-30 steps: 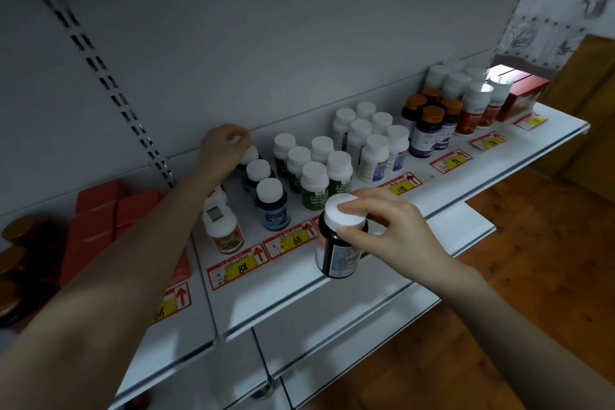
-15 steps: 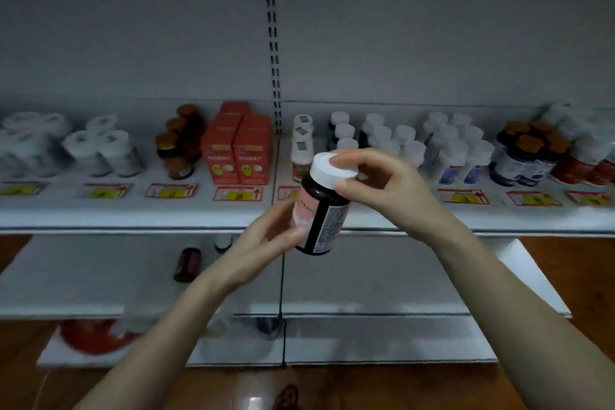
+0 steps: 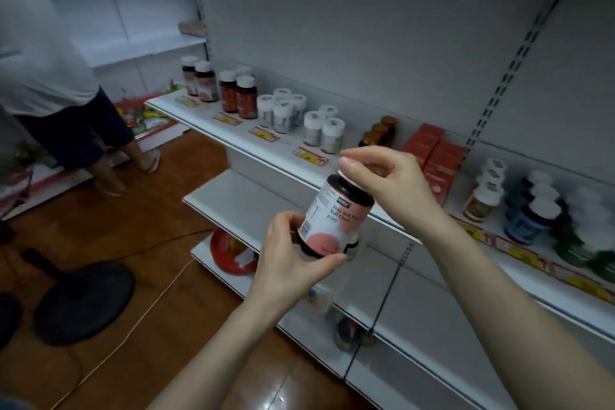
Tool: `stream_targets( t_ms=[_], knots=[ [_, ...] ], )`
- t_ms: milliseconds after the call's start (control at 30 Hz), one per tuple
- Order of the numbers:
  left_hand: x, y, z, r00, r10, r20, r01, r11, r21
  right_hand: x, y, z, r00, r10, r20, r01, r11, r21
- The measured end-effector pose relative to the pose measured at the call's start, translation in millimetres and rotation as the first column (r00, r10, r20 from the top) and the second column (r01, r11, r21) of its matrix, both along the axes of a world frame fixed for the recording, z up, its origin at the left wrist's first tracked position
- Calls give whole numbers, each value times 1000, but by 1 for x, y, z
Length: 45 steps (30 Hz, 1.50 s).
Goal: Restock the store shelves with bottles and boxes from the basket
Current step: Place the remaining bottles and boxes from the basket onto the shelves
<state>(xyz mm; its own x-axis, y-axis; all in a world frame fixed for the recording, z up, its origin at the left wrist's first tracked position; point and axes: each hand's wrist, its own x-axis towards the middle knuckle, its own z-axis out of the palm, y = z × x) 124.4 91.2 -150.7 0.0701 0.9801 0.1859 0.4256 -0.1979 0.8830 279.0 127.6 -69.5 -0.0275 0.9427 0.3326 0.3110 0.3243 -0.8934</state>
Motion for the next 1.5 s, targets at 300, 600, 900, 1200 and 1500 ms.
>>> stream_targets(
  t_ms=[300,600,900,1200,1500],
  knots=[
    [-169,59,12,979,-133,155,158,975,-158,-156,85,5,967,246,-61,-251,963,-101],
    [-273,132,3,987,36,154,-15,991,-135,-249,160,5,945,307,117,-274,933,-233],
    [-321,242,-12,995,91,-36,-92,995,-39,-305,275,-7,955,297,1,-291,935,-204],
    [-343,361,-19,970,214,-114,-208,976,59,-338,383,-7,972,187,141,-161,971,-177],
    [-348,458,-25,937,245,-249,-194,958,209,-350,450,-2,959,-22,283,74,982,-175]
  ],
)
